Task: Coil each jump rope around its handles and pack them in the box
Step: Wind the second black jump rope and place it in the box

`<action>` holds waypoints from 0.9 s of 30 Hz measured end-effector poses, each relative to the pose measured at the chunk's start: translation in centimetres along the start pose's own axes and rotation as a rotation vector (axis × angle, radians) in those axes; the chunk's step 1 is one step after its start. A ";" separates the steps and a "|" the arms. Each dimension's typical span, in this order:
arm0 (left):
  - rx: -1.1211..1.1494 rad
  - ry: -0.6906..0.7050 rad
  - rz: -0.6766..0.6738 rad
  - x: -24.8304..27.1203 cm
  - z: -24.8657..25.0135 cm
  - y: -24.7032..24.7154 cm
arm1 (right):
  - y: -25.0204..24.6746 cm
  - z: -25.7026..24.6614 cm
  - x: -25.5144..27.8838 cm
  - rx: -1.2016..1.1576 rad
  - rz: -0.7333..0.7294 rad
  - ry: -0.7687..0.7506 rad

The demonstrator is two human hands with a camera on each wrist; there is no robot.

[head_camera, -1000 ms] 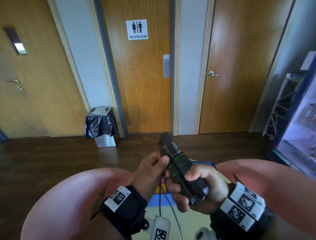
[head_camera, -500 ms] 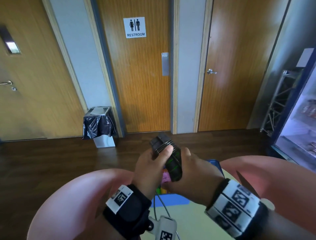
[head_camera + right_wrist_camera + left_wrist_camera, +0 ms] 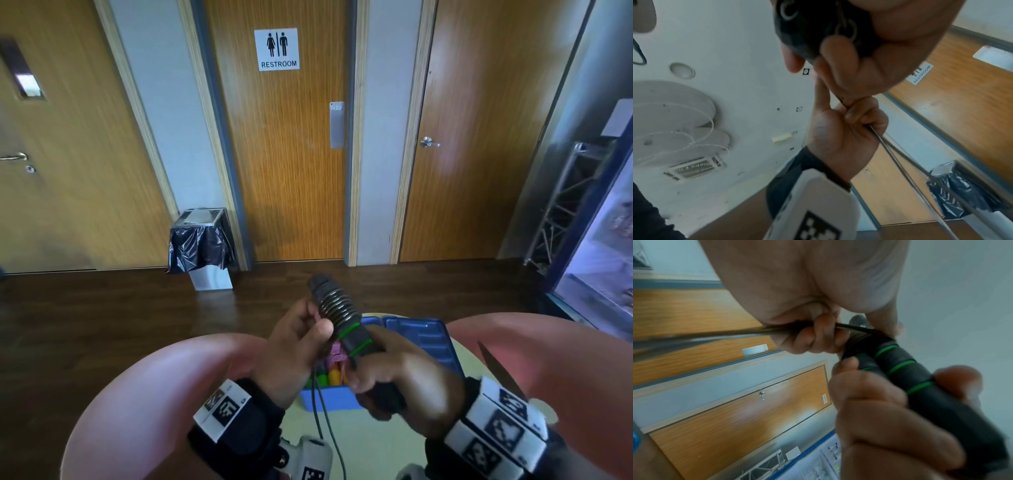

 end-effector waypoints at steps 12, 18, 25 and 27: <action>-0.131 -0.021 0.015 1.3 1.1 1.6 | -0.2 0.8 0.5 -0.677 -0.292 0.137; -0.110 -0.078 0.068 1.3 1.2 2.4 | -0.8 -0.1 0.4 -0.307 -0.134 0.261; -0.447 -0.018 0.336 0.6 1.0 2.6 | -1.3 0.1 -0.2 0.561 0.194 -0.088; -0.483 0.008 0.347 0.7 1.0 3.0 | -1.5 0.2 0.0 0.557 0.194 -0.105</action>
Point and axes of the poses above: each hand's wrist, its own x-axis away from the middle knuckle, its own y-axis out of the palm, z = x × y, the point moved 1 cm from there along -x, towards the middle knuckle, and after that the axes turned 12 degrees about -y, right-handed, at the moved point
